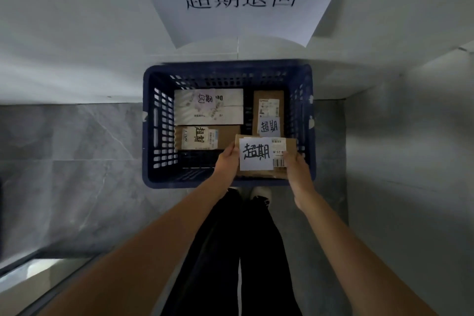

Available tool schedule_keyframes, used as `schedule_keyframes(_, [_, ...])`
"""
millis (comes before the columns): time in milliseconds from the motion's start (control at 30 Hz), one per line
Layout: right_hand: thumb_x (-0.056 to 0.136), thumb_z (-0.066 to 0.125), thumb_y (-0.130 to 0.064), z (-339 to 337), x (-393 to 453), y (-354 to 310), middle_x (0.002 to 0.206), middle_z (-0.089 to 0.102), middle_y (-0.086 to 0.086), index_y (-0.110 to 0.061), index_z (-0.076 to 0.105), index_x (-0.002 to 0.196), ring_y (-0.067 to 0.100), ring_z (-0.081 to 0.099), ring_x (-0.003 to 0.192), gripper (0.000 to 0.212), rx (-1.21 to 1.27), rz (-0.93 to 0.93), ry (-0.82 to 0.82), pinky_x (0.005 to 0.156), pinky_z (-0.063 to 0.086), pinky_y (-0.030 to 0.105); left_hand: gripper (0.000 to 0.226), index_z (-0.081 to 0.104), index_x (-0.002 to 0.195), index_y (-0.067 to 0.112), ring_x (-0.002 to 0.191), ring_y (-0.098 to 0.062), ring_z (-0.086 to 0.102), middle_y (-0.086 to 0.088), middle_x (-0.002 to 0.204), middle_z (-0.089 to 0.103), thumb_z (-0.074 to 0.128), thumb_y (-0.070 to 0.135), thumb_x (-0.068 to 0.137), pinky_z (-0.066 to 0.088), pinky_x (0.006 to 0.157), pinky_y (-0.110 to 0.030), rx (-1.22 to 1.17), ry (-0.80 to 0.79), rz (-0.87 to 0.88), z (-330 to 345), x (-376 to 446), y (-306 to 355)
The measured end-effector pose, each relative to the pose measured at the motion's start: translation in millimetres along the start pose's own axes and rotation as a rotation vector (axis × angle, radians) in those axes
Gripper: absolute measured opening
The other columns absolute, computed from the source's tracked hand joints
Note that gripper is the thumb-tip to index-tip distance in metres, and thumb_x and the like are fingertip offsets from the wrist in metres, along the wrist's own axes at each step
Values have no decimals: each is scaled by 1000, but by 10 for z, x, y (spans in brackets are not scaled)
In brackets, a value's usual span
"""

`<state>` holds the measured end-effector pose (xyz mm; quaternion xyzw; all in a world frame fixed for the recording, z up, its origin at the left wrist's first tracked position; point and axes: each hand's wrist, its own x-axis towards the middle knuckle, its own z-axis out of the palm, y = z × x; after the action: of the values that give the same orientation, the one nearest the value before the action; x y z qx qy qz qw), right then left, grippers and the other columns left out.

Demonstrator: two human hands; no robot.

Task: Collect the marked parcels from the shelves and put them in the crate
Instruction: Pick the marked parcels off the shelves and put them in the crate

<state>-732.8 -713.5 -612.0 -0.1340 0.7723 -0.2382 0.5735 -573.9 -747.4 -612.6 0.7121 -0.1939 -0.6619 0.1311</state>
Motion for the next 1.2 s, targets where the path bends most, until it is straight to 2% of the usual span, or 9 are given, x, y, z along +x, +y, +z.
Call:
schedule_keyframes(133, [101,40,-31,-27,555,207,123,60,2,-16,48,138,13,57,94,41,-103,35,-34,64,41,19,35,48,136,10,97,-17,53,-4,122,58,34,14,104,43,61,-16,-18,23,-48,206,491,-204])
schedule_keyframes(267, [102,35,-31,-17,944,364,132,56,3,-15,44,141,16,53,103,43,-167,88,-55,73,40,25,39,43,142,12,92,-15,56,-2,115,60,34,15,103,49,73,-24,-11,0,-88,309,804,-437])
schedule_keyframes(367, [102,32,-31,31,1161,391,125,55,0,-13,44,140,16,51,103,44,-214,150,-83,70,40,25,42,41,144,19,101,-21,59,-3,123,61,33,22,103,49,86,-34,62,8,-83,339,1004,-493])
schedule_keyframes(500, [100,30,-41,84,1432,410,139,52,10,-13,43,142,27,50,121,52,-306,217,-112,100,40,34,40,44,141,23,110,-23,56,-2,125,60,36,27,102,46,96,-37,110,-1,-105,363,1232,-535])
schedule_keyframes(633, [100,22,-52,90,1626,377,149,41,8,-15,34,149,27,42,133,63,-330,265,-125,113,31,39,45,37,147,22,126,-26,49,-4,142,50,35,30,102,39,108,-40,117,-15,-154,436,1398,-569])
schedule_keyframes(800, [96,24,-49,126,1814,464,154,35,8,-17,28,151,28,38,136,63,-355,318,-129,115,30,44,42,39,145,15,109,-21,56,-6,133,57,31,21,104,42,81,-27,56,8,-171,532,1526,-567])
schedule_keyframes(933, [102,26,-32,132,1803,498,152,35,8,-16,22,152,28,38,135,53,-380,281,-86,113,31,43,42,37,146,15,95,-19,59,-9,132,58,30,14,105,49,76,-27,23,-3,-186,575,1643,-690])
schedule_keyframes(1033, [102,30,-20,125,1844,679,150,39,11,-16,23,150,31,42,133,49,-438,234,-58,111,34,45,42,35,147,15,107,-25,60,-11,134,56,31,13,105,50,81,-29,8,-16,-200,606,1692,-756])
schedule_keyframes(1200, [104,27,-14,183,2009,768,152,33,15,-6,17,150,31,37,136,48,-502,198,-14,109,31,36,42,36,145,9,121,-30,53,-12,138,51,29,8,104,45,97,-34,147,-15,-205,658,1884,-811])
